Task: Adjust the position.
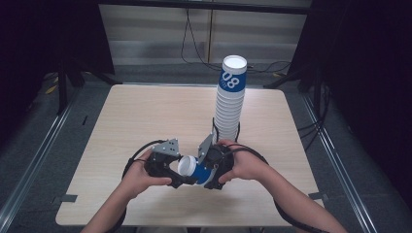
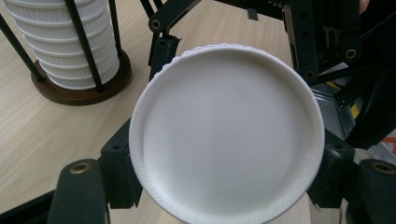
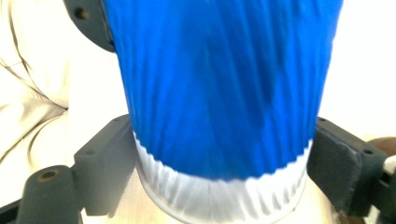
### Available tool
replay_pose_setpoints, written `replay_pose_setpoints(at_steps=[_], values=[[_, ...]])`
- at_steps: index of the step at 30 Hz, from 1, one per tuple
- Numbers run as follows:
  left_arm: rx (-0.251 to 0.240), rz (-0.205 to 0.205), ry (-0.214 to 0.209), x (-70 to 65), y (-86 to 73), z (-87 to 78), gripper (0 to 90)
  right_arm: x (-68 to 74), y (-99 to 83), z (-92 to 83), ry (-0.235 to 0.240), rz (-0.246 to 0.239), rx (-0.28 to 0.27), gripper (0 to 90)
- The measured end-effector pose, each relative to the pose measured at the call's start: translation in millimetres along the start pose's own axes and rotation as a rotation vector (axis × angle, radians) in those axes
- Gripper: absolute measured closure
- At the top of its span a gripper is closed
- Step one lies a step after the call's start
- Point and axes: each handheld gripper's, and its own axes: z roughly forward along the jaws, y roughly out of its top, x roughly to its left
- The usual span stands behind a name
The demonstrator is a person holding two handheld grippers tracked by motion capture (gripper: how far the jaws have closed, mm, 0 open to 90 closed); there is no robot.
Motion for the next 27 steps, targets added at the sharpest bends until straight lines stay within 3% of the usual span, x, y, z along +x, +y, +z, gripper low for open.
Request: replay_pose_setpoints(at_steps=[13,19,27], values=[[0.001,-0.016,-0.007,2.0,-1.6,-0.2,28.3,1.1,-14.2,-1.5,-0.010,0.047,-0.071,13.8],[-0.010,-0.034,-0.005,4.8,-4.2,-3.5,28.2,-2.0,-25.4,-6.9,-0.015,0.080,-0.157,13.3],[-0.020,-0.049,0.002,6.6,-4.7,-7.1,28.2,-1.0,-38.2,-7.8,-0.028,0.123,-0.215,13.3]])
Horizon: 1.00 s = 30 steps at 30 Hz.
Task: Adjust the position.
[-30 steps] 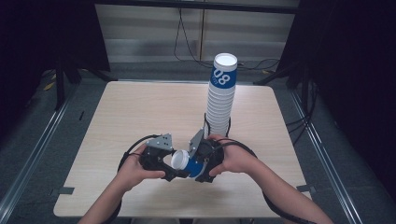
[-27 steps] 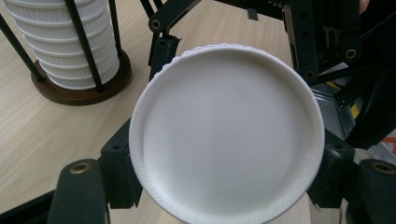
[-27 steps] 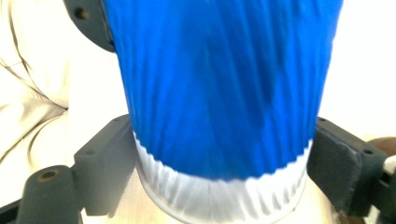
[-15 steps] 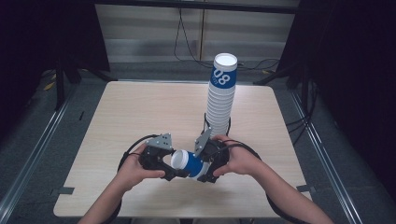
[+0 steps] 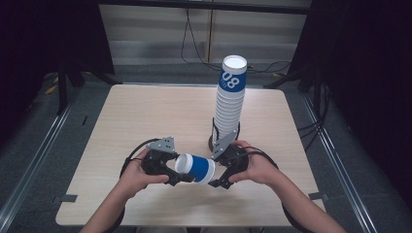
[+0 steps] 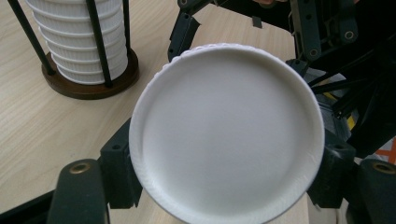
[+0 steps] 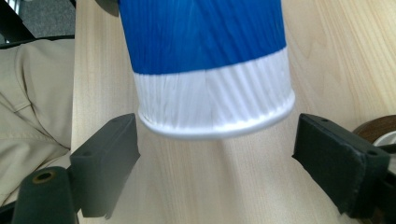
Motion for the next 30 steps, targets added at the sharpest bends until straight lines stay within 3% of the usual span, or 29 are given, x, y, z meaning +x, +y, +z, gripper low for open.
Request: replay_pose_setpoints(at_steps=[21,30], values=[[-0.027,-0.034,0.008,4.9,0.8,-6.0,27.9,2.7,-15.6,-4.1,-0.024,0.071,-0.115,13.2],[-0.037,-0.042,0.016,3.8,0.4,-8.6,27.9,5.7,-18.6,1.2,-0.031,0.059,-0.147,13.3]])
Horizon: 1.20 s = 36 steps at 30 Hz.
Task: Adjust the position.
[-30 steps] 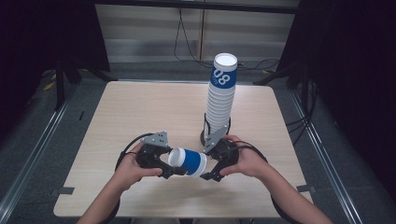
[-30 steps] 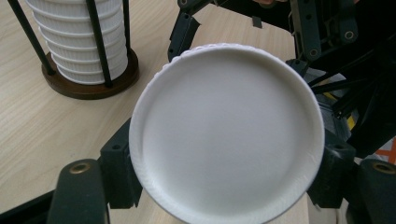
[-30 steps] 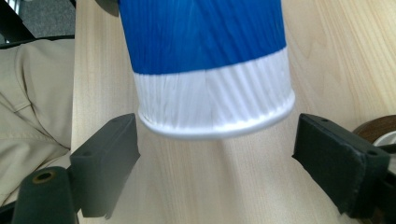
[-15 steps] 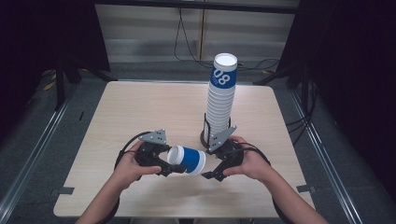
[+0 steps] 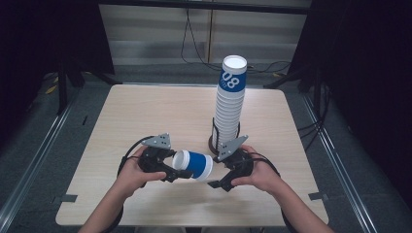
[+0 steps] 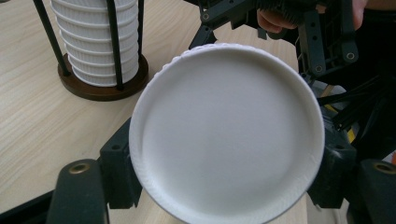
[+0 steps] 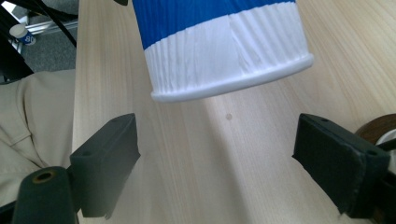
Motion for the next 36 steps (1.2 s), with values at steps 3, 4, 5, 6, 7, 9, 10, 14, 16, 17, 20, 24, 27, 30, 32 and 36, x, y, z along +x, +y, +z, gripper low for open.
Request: replay_pose_setpoints(at_steps=[3,4,5,6,7,9,10,14,16,17,20,24,27,30,32,36], values=[[-0.003,-0.006,0.000,0.1,-0.7,-0.8,27.9,1.6,-0.6,1.2,0.000,0.006,-0.017,13.3],[-0.004,-0.008,0.001,0.3,-1.1,-1.0,27.8,1.9,-1.1,1.7,0.000,0.011,-0.022,13.3],[-0.003,-0.010,0.001,0.3,-1.4,-1.0,27.9,2.0,-1.6,2.8,0.001,0.010,-0.024,13.2],[-0.004,-0.011,0.003,0.6,-1.8,-1.0,27.8,2.2,-1.9,3.1,0.000,0.010,-0.024,13.2],[-0.004,-0.015,0.006,0.8,-2.1,-1.2,27.8,2.2,-2.6,3.4,0.002,0.012,-0.026,13.3],[-0.002,-0.019,0.004,1.3,-2.7,-1.4,27.8,2.2,-3.8,3.8,-0.005,0.019,-0.026,13.3],[-0.002,-0.023,0.007,1.6,-3.2,-1.3,27.8,1.7,-4.5,4.1,-0.010,0.026,-0.026,13.3],[-0.005,-0.031,0.004,2.2,-4.1,-0.1,27.7,1.4,-7.1,4.8,-0.018,0.038,-0.039,13.3],[-0.010,-0.032,0.005,2.6,-4.0,-0.3,27.7,1.5,-7.6,5.4,-0.016,0.037,-0.048,13.3],[-0.010,-0.031,0.004,2.5,-4.0,-0.5,27.7,2.5,-7.4,5.4,-0.019,0.043,-0.050,13.3],[-0.010,-0.034,0.003,2.4,-3.9,-0.8,27.7,3.7,-6.9,5.9,-0.019,0.041,-0.062,13.3],[-0.015,-0.041,-0.001,1.5,-3.7,-0.7,27.7,4.9,-5.9,5.9,-0.024,0.040,-0.074,13.3],[-0.018,-0.038,0.000,1.4,-3.1,-1.4,27.7,5.6,-4.3,4.7,-0.032,0.043,-0.091,13.2],[-0.021,-0.040,-0.003,1.4,-2.9,-2.5,27.7,6.1,-3.1,3.7,-0.037,0.038,-0.101,13.2],[-0.029,-0.043,-0.008,1.6,-3.2,-2.5,27.6,6.6,-2.5,3.2,-0.035,0.044,-0.113,13.2],[-0.033,-0.046,-0.012,1.9,-3.4,-2.4,27.6,6.8,-1.9,3.3,-0.044,0.038,-0.126,13.1]])
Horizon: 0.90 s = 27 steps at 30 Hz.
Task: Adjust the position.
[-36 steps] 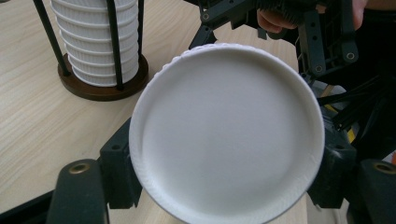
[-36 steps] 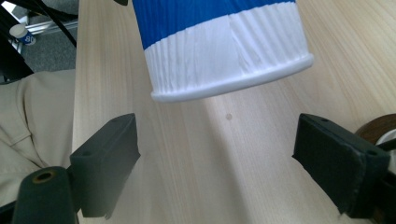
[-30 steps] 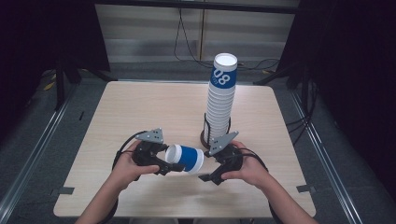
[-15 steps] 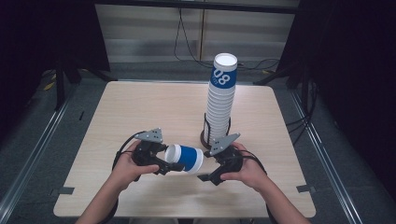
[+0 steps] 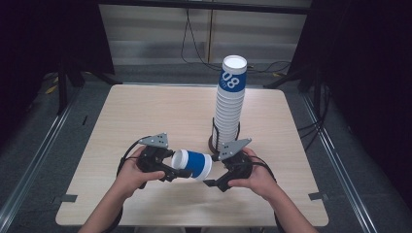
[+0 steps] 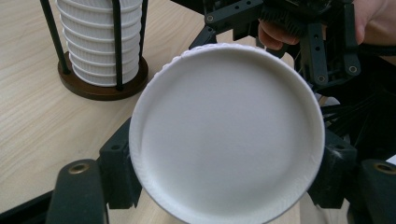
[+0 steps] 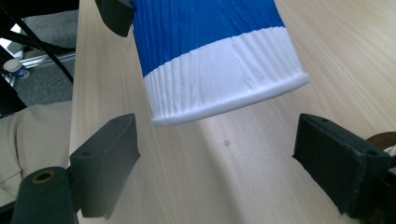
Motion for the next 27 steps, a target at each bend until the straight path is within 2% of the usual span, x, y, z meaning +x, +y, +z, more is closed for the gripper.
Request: replay_pose_setpoints(at_steps=[8,13,18,27], values=[[0.002,-0.005,-0.005,0.5,-0.5,0.4,27.6,1.0,-1.2,2.0,0.000,0.012,-0.024,13.1],[0.000,-0.009,-0.008,0.4,-0.8,1.7,27.6,1.8,-2.0,4.2,-0.014,-0.002,-0.023,13.1],[0.001,-0.018,-0.028,-0.3,-0.9,4.4,27.6,1.7,-2.1,4.6,-0.014,0.006,-0.037,13.1],[-0.006,-0.033,-0.037,1.5,-2.7,5.9,27.6,0.2,-3.5,6.1,-0.009,0.004,-0.039,13.1]])
